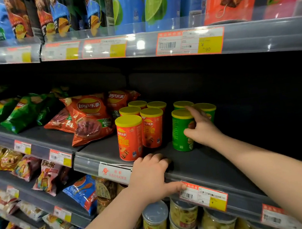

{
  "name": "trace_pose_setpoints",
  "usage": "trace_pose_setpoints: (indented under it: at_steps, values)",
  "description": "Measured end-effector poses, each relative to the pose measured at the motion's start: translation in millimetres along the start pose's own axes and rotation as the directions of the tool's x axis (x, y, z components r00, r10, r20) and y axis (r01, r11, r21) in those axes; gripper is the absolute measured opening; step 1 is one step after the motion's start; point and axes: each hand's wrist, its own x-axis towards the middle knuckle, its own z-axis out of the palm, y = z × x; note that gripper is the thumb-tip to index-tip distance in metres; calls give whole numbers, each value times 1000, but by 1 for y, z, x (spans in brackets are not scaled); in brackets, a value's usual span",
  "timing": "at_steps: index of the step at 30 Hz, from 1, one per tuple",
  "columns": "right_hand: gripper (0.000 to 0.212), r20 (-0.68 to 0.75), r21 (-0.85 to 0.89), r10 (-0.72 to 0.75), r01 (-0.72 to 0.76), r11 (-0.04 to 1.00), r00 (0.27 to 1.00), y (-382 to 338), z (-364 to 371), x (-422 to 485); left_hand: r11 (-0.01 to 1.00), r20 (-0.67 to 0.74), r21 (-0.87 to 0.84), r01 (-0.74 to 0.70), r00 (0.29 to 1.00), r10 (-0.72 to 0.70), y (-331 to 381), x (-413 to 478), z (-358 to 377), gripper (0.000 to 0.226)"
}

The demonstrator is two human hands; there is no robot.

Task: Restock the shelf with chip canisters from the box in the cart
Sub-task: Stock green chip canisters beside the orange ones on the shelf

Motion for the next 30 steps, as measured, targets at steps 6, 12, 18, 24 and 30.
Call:
trace_pose_setpoints:
  at_steps: [6, 12, 18, 24, 30]
  values:
    - [80, -16, -516, -59, 42, 855, 998, -14, -12, 15, 1000, 8, 1, -3, 1000, 3, 0, 0, -1, 109]
    - [84, 297, -488, -171, 304, 818, 939, -14, -24, 35, 1000, -7, -8, 0, 1000, 0, 0, 0, 0, 110]
    - [88, 290, -630, -194, 340, 698, 937, -19, -25, 50, 1000, -6, -15, -6, 1000, 6, -1, 1, -1, 109]
    - [76, 315, -572, -92, 266, 776, 945, -21, -23, 60, 1000, -8, -26, -11, 1000, 11, -3, 2, 1, 101]
    - [76, 267, -600, -36, 196, 776, 963, -19, -16, 74, 999, -12, -43, -1, 1000, 0, -2, 2, 3, 102]
